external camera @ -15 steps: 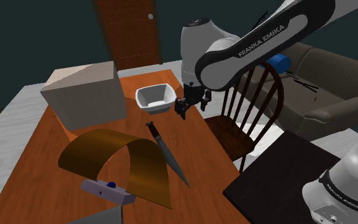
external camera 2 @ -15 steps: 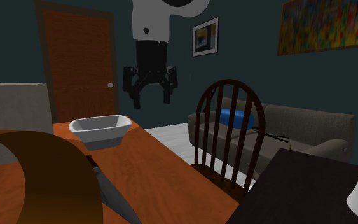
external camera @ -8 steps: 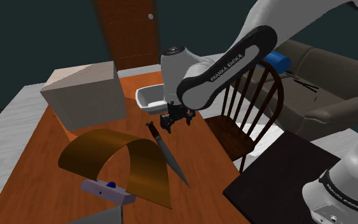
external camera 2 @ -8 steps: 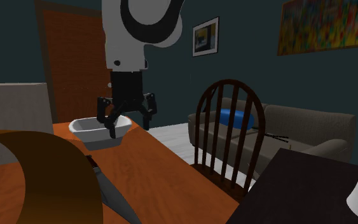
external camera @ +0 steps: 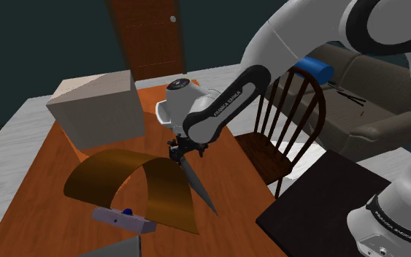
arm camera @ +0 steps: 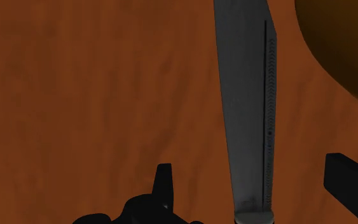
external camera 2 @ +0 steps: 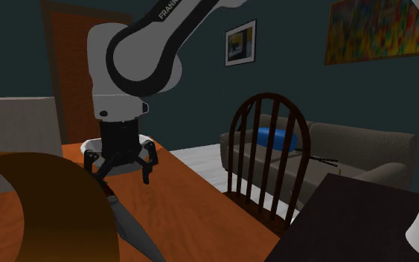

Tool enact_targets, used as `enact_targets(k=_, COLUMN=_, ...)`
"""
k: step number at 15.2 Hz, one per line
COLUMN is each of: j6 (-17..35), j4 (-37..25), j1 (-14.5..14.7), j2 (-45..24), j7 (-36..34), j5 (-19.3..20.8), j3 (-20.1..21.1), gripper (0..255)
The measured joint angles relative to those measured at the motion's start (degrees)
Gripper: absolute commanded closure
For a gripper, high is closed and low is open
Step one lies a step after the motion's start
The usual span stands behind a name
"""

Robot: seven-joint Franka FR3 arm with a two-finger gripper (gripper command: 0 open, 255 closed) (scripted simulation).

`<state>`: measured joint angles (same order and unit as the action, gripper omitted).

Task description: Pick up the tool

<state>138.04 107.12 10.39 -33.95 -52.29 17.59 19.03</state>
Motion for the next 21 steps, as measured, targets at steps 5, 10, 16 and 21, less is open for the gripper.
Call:
enact_targets(k=5, j6=1.12, j4=-3.41, j1=1.64, j2=-5.14, j7=-1.08, j5=0.95, j3=-1.04, gripper=0)
enact_targets(k=10, j6=3.29, j4=-3.81, j1=2.48, j2=-7.61, j7=-1.95, j5=1.84, j3=-1.95, gripper=255)
enact_targets(k=16, j6=3.46, j4=-3.56, j1=2.54, j2=-7.97, j7=-1.76, j5=1.9, j3=-1.86, gripper=255)
enact_targets(k=21, j6=2.97, j4=-3.93, j1=2.64, j2=-7.9, j7=-1.77, j5=1.78, j3=-1.77, gripper=255)
